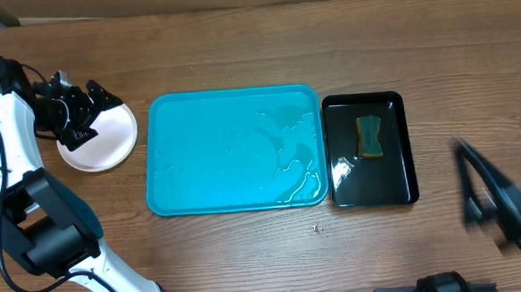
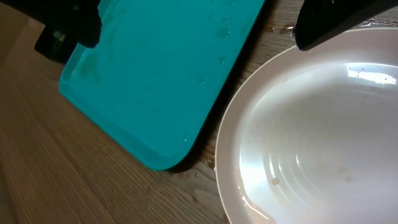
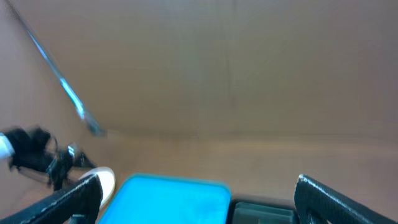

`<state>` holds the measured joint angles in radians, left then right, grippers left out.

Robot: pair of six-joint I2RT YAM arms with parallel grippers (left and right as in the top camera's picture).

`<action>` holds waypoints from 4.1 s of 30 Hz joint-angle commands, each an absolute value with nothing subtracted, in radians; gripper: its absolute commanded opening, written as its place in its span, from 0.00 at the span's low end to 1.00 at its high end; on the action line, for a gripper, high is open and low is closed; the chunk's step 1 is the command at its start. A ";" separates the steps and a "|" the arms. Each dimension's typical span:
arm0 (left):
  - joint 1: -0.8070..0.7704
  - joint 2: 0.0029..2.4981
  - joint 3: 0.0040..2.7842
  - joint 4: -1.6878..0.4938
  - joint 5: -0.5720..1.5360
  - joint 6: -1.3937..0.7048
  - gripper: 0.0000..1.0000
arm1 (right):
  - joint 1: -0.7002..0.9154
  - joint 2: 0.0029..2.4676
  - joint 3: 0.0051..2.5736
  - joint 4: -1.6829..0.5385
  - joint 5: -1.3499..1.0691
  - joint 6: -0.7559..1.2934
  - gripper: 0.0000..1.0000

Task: Clean dirty plates on tray and stack at the side

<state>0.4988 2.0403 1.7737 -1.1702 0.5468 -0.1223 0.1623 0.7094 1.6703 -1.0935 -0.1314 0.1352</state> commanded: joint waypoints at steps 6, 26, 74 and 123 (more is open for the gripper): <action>0.501 2.048 1.781 -1.170 0.566 -0.097 1.00 | 0.167 0.299 1.357 -0.847 0.034 0.026 1.00; 0.503 2.048 1.781 -1.170 0.566 -0.097 1.00 | 0.115 0.003 0.226 0.051 -0.062 0.019 1.00; 0.482 2.022 1.781 -1.170 0.566 -0.097 1.00 | 0.115 0.003 0.008 -0.076 -0.088 0.029 1.00; 0.086 0.126 0.570 -0.050 0.281 -0.128 1.00 | 0.115 0.003 0.008 -0.077 -0.088 0.029 1.00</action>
